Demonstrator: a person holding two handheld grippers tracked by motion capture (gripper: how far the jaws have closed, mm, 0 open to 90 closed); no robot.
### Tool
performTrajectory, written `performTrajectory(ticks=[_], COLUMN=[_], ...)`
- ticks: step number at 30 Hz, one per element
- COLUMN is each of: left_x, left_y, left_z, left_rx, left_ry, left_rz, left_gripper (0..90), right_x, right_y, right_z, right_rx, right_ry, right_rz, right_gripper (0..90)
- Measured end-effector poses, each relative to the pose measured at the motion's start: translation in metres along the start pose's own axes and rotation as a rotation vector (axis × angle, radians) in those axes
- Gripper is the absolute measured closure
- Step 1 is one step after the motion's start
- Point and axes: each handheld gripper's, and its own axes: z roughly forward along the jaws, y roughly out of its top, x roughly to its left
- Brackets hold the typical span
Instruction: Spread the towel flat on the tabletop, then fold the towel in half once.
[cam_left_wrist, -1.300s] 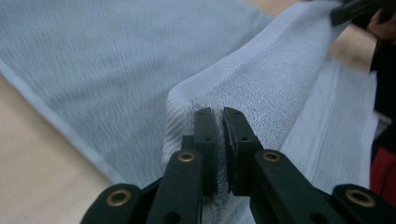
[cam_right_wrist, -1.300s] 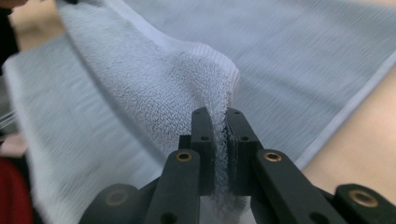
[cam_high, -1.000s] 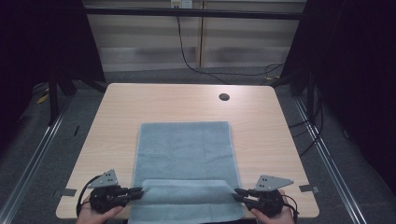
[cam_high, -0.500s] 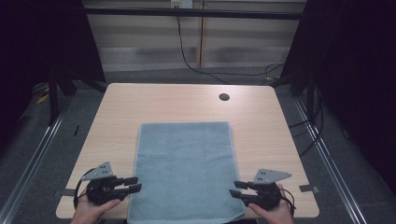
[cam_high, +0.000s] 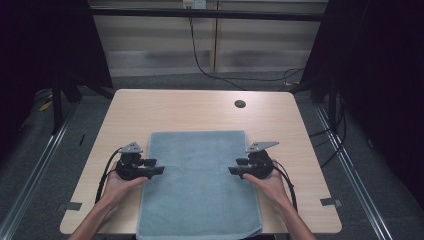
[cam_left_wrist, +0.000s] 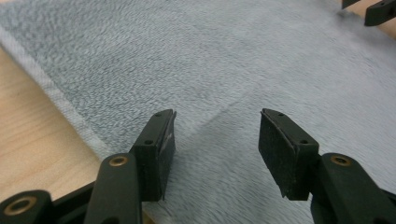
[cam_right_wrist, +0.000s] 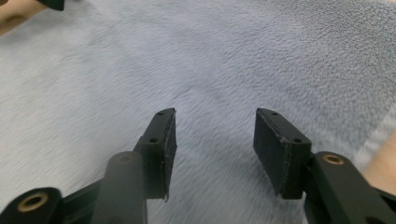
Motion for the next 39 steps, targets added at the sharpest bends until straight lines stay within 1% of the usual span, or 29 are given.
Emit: performTrajectory(ticks=[2, 3, 4, 5, 6, 7, 9, 10, 11, 13, 14, 15, 16, 18, 19, 21, 24, 25, 27, 30, 34, 36, 37, 39], left_x=[0.0, -0.001, -0.001, -0.003, -0.004, -0.006, -0.008, -0.009, -0.01, -0.015, -0.017, -0.02, -0.022, -0.027, -0.028, -0.029, -0.034, -0.036, -0.039, -0.044, -0.052, -0.054, -0.055, -0.057], left_y=[-0.003, -0.004, -0.004, -0.005, -0.006, -0.007, -0.008, -0.008, -0.009, -0.01, -0.01, -0.01, -0.01, -0.011, -0.013, -0.015, -0.017, -0.019, -0.021, -0.024, -0.031, -0.033, -0.034, -0.034], left_z=[0.005, 0.005, 0.005, 0.006, 0.006, 0.007, 0.007, 0.008, 0.008, 0.009, 0.01, 0.01, 0.01, 0.01, 0.01, 0.008, 0.006, 0.005, 0.003, 0.0, -0.004, -0.006, -0.007, -0.008], left_rx=[0.024, 0.02, 0.018, 0.013, 0.015, 0.012, 0.009, 0.012, 0.012, 0.013, 0.013, 0.024, 0.03, 0.03, 0.027, 0.02, 0.036, 0.037, 0.043, 0.046, 0.047, 0.048, 0.053, 0.057], left_ry=[0.005, 0.011, 0.017, 0.019, 0.032, 0.042, 0.034, 0.023, 0.012, 0.011, 0.02, 0.017, 0.013, 0.023, 0.018, -0.01, -0.039, -0.041, -0.051, -0.063, -0.07, -0.07, -0.07, -0.082], left_rz=[0.02, 0.035, 0.042, 0.047, 0.069, 0.081, 0.081, 0.081, 0.087, 0.108, 0.116, 0.109, 0.114, 0.132, 0.126, 0.099, 0.119, 0.124, 0.12, 0.112, 0.133, 0.129, 0.134, 0.134], left_gripper=[45.6, 45.5, 45.5, 45.5, 45.9, 47.0, 46.8, 46.8, 46.8, 45.6, 44.3, 44.3, 43.7, 43.3, 43.2, 43.3, 44.3, 44.2, 44.2, 44.2, 44.4, 44.3, 44.3, 44.3], right_x=[-0.006, -0.008, -0.009, -0.008, -0.008, -0.007, -0.004, -0.003, -0.003, -0.002, -0.001, 0.001, 0.002, 0.005, 0.006, 0.008, 0.012, 0.014, 0.016, 0.02, 0.027, 0.032, 0.034, 0.036], right_y=[0.002, 0.001, -0.001, -0.002, -0.004, -0.005, -0.011, -0.013, -0.014, -0.018, -0.021, -0.024, -0.027, -0.032, -0.034, -0.037, -0.039, -0.04, -0.042, -0.046, -0.051, -0.051, -0.052, -0.056], right_z=[0.009, 0.013, 0.018, 0.019, 0.019, 0.018, 0.016, 0.014, 0.011, 0.007, 0.005, 0.003, 0.001, -0.002, -0.004, -0.007, -0.012, -0.014, -0.016, -0.02, -0.025, -0.027, -0.027, -0.03], right_rx=[0.006, 0.017, 0.031, 0.033, 0.027, 0.02, 0.01, 0.012, 0.022, 0.018, 0.008, 0.001, -0.004, -0.007, -0.013, -0.015, 0.01, 0.02, 0.019, 0.024, 0.034, 0.051, 0.055, 0.044], right_ry=[-0.02, -0.026, -0.039, -0.044, -0.052, -0.054, -0.08, -0.08, -0.076, -0.069, -0.071, -0.08, -0.082, -0.082, -0.082, -0.08, -0.079, -0.087, -0.087, -0.083, -0.081, -0.093, -0.085, -0.077], right_rz=[0.011, 0.014, 0.006, 0.01, 0.006, 0.006, -0.015, -0.022, -0.016, 0.0, -0.006, -0.012, -0.018, -0.026, -0.023, -0.019, -0.008, -0.014, -0.017, -0.009, -0.008, -0.015, -0.013, -0.006], right_gripper=[49.3, 49.7, 50.9, 50.8, 51.0, 52.4, 53.3, 53.4, 53.4, 53.4, 53.4, 53.3, 53.3, 53.3, 53.3, 53.2, 53.3, 53.3, 53.3, 53.3, 53.4, 53.3, 53.3, 53.3])
